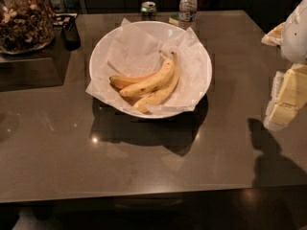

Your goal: Pick banana from white bowl

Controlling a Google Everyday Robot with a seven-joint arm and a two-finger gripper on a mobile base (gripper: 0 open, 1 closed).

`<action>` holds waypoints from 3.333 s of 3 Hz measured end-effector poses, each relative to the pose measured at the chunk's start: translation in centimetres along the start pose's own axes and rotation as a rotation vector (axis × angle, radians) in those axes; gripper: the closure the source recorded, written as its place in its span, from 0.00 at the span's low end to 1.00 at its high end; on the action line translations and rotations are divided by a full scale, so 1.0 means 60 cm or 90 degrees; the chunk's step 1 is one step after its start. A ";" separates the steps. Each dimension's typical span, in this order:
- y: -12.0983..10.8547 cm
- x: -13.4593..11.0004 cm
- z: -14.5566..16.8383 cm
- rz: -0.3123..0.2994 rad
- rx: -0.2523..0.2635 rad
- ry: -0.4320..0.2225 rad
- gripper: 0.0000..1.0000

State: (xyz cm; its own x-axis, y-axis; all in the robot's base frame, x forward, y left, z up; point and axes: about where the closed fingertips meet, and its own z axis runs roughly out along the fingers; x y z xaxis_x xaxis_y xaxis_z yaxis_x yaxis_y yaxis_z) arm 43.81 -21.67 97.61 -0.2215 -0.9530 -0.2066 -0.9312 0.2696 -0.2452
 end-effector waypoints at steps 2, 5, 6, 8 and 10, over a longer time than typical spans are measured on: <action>-0.011 -0.020 -0.010 -0.048 -0.013 -0.054 0.00; -0.019 -0.188 0.014 -0.294 -0.146 -0.270 0.00; -0.019 -0.189 0.013 -0.296 -0.145 -0.270 0.00; -0.040 -0.275 0.099 -0.353 -0.190 -0.316 0.00; -0.048 -0.310 0.137 -0.370 -0.203 -0.334 0.11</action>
Offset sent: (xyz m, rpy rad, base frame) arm 0.0156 0.0233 0.0251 0.1939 -0.0034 0.3051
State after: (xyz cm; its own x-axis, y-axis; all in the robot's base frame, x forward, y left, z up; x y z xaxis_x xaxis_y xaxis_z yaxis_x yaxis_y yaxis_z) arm 53.02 -3.57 94.37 0.4080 -0.7191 -0.5625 -0.9099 -0.3706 -0.1862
